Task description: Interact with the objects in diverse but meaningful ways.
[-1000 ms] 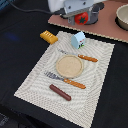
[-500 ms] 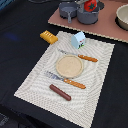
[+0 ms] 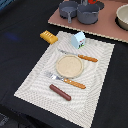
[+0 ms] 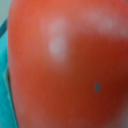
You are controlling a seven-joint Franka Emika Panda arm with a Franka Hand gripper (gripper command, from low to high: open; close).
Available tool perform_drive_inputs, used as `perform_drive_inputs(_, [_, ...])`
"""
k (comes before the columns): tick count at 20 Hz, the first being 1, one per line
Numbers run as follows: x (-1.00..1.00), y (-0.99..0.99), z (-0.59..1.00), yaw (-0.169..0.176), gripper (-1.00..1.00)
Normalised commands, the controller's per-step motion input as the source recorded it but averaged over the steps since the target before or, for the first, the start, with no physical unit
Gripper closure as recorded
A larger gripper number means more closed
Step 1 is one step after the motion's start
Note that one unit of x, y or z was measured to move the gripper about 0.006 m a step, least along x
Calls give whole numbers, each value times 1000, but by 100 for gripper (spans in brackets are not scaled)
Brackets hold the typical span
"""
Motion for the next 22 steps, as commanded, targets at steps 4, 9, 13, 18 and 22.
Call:
perform_drive_inputs(4, [304,387,-288,0,100])
perform_drive_inputs(9, [263,367,-349,0,100])
perform_drive_inputs(13, [216,436,-266,0,100])
perform_drive_inputs(18, [113,651,66,0,100])
perform_drive_inputs(22, [0,781,409,0,100])
